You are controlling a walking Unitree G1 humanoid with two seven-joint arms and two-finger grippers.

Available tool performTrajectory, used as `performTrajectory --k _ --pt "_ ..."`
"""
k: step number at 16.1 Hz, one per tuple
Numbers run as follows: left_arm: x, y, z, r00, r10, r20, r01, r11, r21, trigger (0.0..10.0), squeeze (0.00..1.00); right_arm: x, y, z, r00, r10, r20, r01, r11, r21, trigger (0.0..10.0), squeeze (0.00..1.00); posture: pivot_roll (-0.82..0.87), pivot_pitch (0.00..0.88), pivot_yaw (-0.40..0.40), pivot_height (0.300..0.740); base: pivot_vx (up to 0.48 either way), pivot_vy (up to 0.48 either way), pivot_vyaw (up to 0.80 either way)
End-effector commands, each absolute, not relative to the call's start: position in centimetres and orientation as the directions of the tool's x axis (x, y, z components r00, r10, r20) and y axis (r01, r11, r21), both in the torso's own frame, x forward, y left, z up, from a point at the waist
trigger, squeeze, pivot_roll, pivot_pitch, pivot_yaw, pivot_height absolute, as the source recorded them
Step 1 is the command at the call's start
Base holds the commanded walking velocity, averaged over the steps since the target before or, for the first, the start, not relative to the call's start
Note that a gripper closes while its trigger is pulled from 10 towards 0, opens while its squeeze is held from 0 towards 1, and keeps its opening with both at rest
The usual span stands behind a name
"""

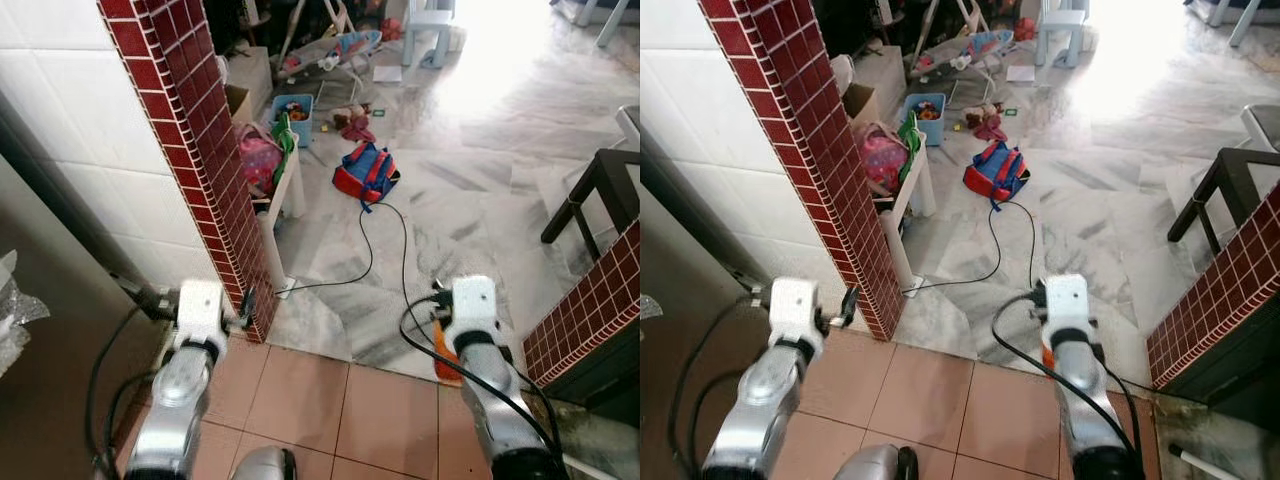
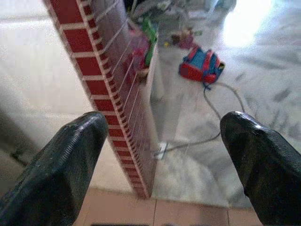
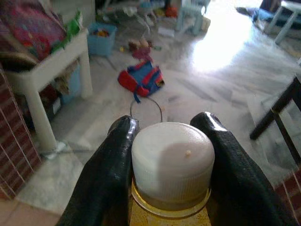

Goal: Restocking fridge

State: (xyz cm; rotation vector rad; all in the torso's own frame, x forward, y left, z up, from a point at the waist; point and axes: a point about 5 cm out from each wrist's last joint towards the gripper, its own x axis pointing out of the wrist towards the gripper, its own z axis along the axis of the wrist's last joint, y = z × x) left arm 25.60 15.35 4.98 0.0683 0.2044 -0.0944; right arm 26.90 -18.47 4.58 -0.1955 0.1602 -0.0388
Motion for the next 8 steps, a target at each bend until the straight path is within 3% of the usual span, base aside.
performTrajectory --k 1,8 --pt "25.7 15.6 5.1 0.975 -0.087 -0.207 0.104 0.992 0.072 10.0 0.0 27.5 -18.0 5.2 0.993 -0.033 -0.116 0.01 0.982 -0.19 10.0 0.0 0.05 0.0 0.091 0.74 0.0 0.307 0.0" --pt "25.1 13.9 5.5 0.972 -0.153 -0.176 0.17 0.982 0.087 10.0 0.0 28.6 -18.7 6.6 0.997 -0.046 -0.059 0.034 0.979 -0.2 10.0 0.0 0.05 0.0 0.077 0.74 0.0 0.417 0.0"
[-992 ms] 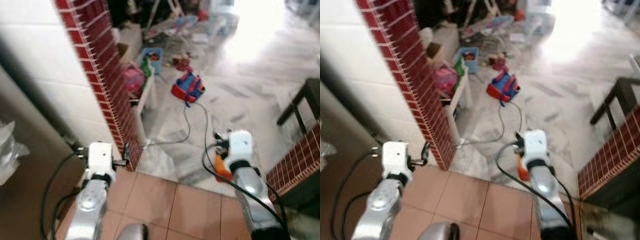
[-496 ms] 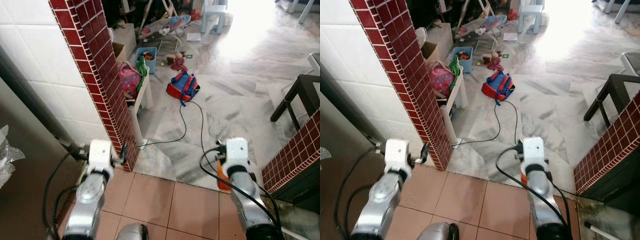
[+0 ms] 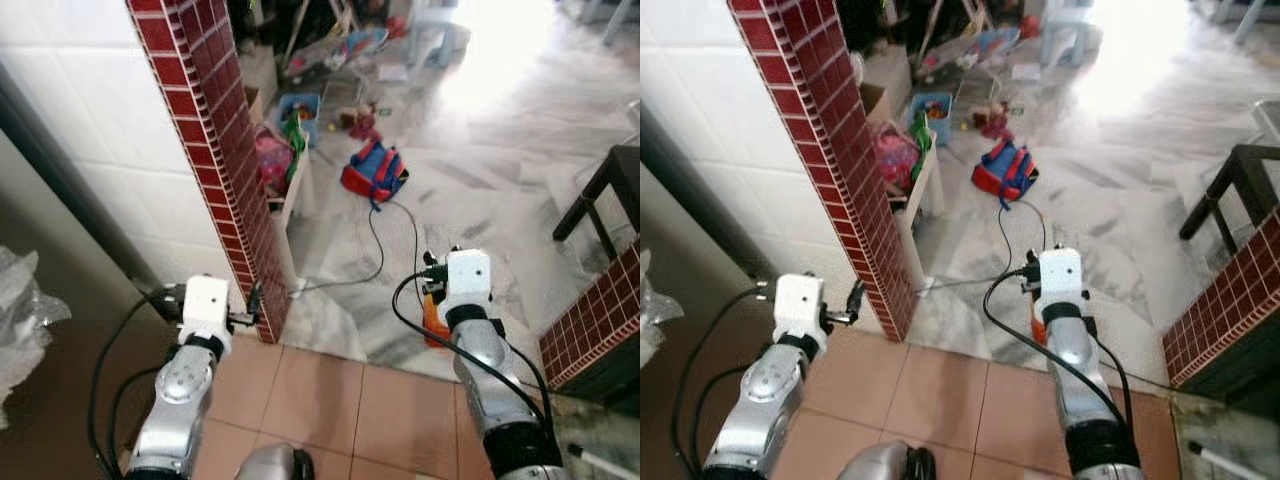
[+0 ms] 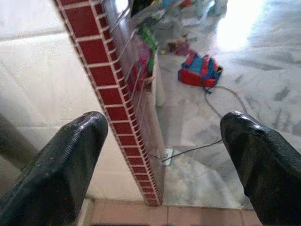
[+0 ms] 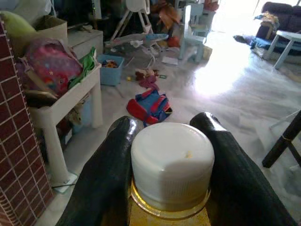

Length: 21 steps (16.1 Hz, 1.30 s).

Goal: Restocking fridge

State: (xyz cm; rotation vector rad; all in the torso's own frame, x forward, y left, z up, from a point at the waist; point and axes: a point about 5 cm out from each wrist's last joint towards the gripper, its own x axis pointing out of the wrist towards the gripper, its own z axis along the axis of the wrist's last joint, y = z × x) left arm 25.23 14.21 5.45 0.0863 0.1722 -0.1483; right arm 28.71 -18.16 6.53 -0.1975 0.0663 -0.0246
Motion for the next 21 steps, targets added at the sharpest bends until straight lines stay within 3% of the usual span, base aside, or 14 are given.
performTrajectory --k 1,5,9,15,21 --pt "25.0 13.8 5.5 0.973 -0.154 -0.173 0.17 0.982 0.082 10.0 0.0 28.6 -18.7 6.6 0.997 -0.046 -0.057 0.034 0.98 -0.197 10.0 0.0 0.05 0.0 0.073 0.74 0.0 0.435 0.0" --pt "24.8 13.4 5.9 0.976 -0.159 -0.15 0.169 0.984 0.06 10.0 0.0 28.4 -18.8 6.4 0.997 -0.033 -0.072 0.018 0.981 -0.192 10.0 0.0 0.06 0.0 0.039 0.74 0.0 0.108 0.0" --pt "24.3 13.7 5.8 0.991 -0.043 -0.13 0.051 0.997 0.059 10.0 0.0 29.1 -17.3 6.5 0.99 0.098 -0.098 -0.118 0.969 -0.218 10.0 0.0 0.14 0.0 -0.077 0.74 0.0 0.0 0.0" --pt "23.9 13.9 6.0 0.986 -0.076 -0.148 0.087 0.994 0.068 10.0 0.0 28.9 -16.9 6.5 0.994 0.063 -0.086 -0.078 0.981 -0.179 10.0 0.0 0.11 0.0 -0.023 0.74 -0.097 0.0 0.0" --pt "23.9 15.2 6.1 0.98 -0.093 -0.176 0.109 0.99 0.084 10.0 0.0 28.0 -19.7 6.9 0.997 -0.026 -0.076 0.01 0.98 -0.201 10.0 0.0 0.07 0.0 0.008 0.74 -0.358 0.0 0.0"
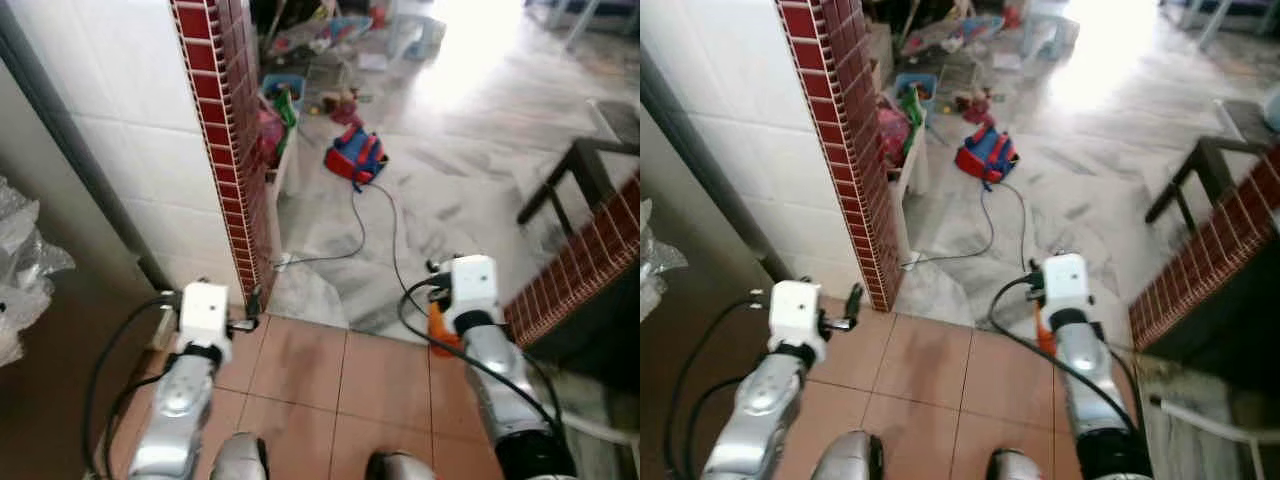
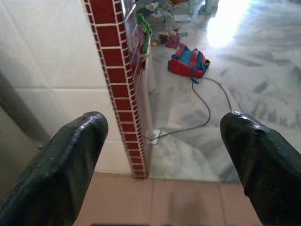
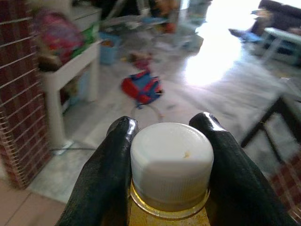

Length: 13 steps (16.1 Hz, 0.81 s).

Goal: Restocking fridge

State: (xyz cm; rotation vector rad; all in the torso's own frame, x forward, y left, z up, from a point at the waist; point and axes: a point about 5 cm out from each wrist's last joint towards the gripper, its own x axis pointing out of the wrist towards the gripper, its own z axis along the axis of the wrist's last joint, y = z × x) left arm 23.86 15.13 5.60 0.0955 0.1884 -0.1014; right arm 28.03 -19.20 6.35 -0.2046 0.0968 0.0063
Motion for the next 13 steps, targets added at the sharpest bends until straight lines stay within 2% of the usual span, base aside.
performTrajectory --k 1,7,11,13 --pt "23.92 15.24 6.1 0.979 -0.092 -0.18 0.109 0.991 0.083 10.0 0.0 27.9 -19.95 6.77 0.996 -0.036 -0.08 0.019 0.979 -0.203 10.0 0.0 0.07 0.0 0.012 0.74 -0.356 0.0 0.0" --pt "23.93 14.88 6.36 0.978 -0.107 -0.181 0.122 0.99 0.075 10.0 0.0 27.76 -19.18 6.73 0.996 -0.032 -0.081 0.016 0.982 -0.188 10.0 0.0 0.08 0.0 0.022 0.74 -0.332 0.0 0.0" --pt "24.11 15.09 6.51 0.98 -0.086 -0.179 0.094 0.995 0.036 10.0 0.0 28.04 -19.44 7.02 0.996 -0.037 -0.082 0.021 0.982 -0.187 10.0 0.0 0.07 0.0 0.015 0.74 0.0 0.0 0.0" --pt "24.28 14.97 6.49 0.978 -0.088 -0.188 0.096 0.995 0.031 10.0 0.0 28.1 -19.6 7.13 0.996 -0.039 -0.08 0.023 0.981 -0.191 10.0 0.0 0.07 0.0 0.017 0.74 0.0 0.48 0.0"
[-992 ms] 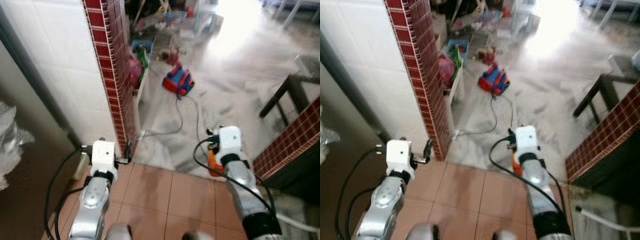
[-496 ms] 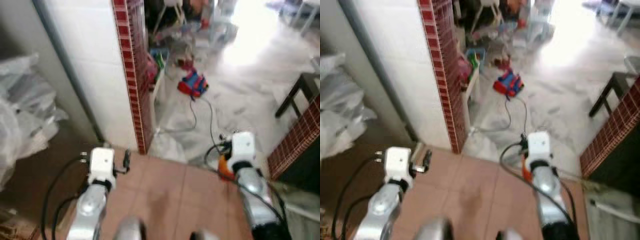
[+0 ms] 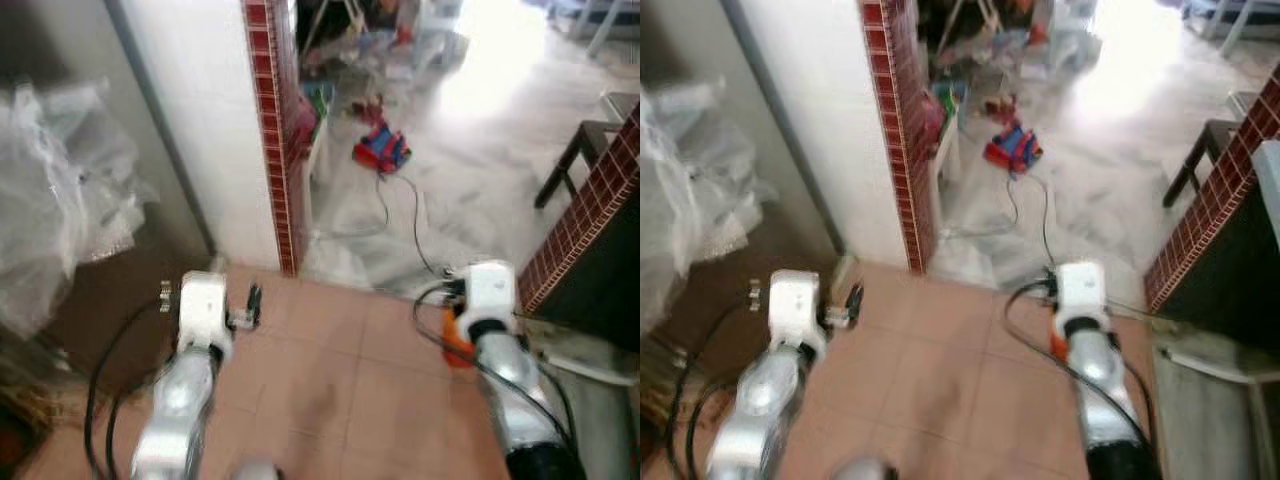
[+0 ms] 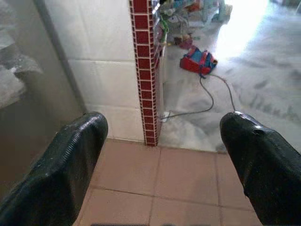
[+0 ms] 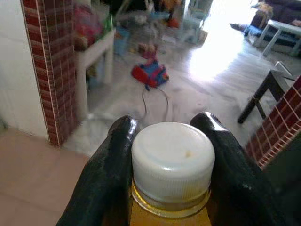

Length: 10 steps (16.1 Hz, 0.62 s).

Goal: Restocking fridge

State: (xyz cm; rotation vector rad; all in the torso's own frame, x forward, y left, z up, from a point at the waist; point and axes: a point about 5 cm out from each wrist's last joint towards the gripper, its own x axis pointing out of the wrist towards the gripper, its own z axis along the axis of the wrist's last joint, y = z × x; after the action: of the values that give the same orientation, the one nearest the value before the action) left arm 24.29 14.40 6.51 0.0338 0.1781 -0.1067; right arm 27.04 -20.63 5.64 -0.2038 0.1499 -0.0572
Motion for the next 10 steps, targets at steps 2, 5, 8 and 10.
performTrajectory --k 2,5,8,10 --pt "24.29 15.0 6.48 0.978 -0.087 -0.188 0.094 0.995 0.03 10.0 0.0 28.17 -19.49 7.24 0.996 -0.037 -0.076 0.021 0.981 -0.192 10.0 0.0 0.07 0.0 0.017 0.74 0.0 0.48 0.0" --pt "24.38 15.17 6.57 0.98 -0.08 -0.183 0.089 0.995 0.04 10.0 0.0 28.24 -19.28 7.31 0.997 -0.029 -0.074 0.014 0.981 -0.192 10.0 0.0 0.07 0.0 0.017 0.74 0.0 0.48 0.0" --pt "24.38 15.23 6.61 0.98 -0.081 -0.18 0.09 0.995 0.047 10.0 0.0 28.26 -19.25 7.33 0.997 -0.03 -0.073 0.015 0.981 -0.192 10.0 0.0 0.07 0.0 0.02 0.74 0.0 0.48 0.0" --pt "24.29 15.25 6.54 0.979 -0.078 -0.186 0.088 0.995 0.043 10.0 0.0 28.12 -19.18 7.27 0.997 -0.033 -0.074 0.018 0.982 -0.19 10.0 0.0 0.07 0.001 0.024 0.74 0.0 0.48 0.0"
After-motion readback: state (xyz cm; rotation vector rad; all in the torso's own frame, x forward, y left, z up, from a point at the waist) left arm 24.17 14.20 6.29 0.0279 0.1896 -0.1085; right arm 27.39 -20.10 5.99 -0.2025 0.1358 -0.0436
